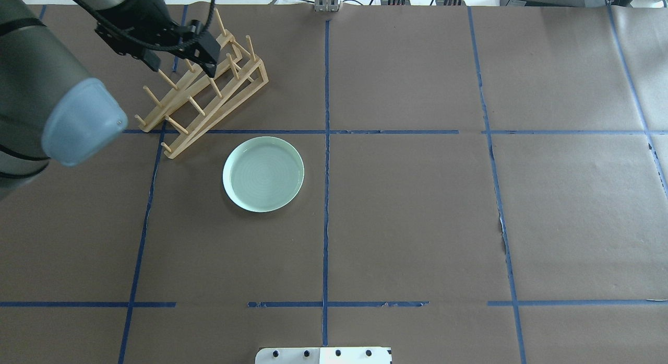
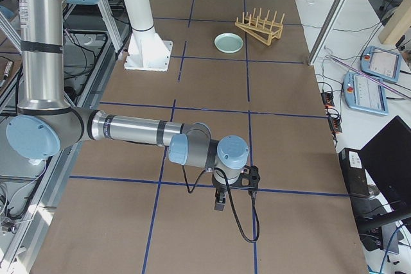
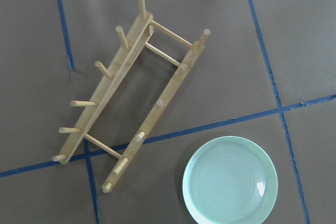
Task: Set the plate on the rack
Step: 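Move the left gripper over the pale green plate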
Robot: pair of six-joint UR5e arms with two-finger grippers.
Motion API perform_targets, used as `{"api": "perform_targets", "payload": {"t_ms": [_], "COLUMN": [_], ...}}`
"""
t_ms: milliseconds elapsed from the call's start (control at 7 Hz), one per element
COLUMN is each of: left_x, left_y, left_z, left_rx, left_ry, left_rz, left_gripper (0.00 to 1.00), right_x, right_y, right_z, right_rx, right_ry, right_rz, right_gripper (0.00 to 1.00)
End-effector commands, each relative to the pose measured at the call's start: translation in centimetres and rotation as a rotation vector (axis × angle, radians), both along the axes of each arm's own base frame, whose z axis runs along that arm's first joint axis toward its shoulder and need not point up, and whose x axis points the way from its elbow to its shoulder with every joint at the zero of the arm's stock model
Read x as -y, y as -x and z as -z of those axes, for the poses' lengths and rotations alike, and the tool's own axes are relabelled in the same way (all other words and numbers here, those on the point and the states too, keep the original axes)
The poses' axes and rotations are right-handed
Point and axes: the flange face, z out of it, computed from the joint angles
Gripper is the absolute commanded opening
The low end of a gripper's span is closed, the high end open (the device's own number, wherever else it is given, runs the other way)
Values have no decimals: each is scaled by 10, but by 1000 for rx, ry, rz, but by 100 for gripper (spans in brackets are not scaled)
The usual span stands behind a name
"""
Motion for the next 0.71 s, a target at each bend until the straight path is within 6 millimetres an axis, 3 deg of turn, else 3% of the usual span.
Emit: {"api": "perform_targets", "payload": {"t_ms": [0,143,286,571], "left_x": [-63,-67,-55,-65], "left_y": [-119,-170,-203,-277], "left_z": [33,22,4,-24], "left_rx": [54,95,88,152], "left_ry": [45,62,104,102], "left_rz": [86,91,119,129], "left_gripper": [100,100,100,100], "right_x": [0,0,0,0], "right_y": [0,0,0,0], "right_z": [0,0,0,0], "right_rx": [0,0,0,0], "right_ry": [0,0,0,0], "right_rz": [0,0,0,0], "right_gripper": [100,100,100,100]}}
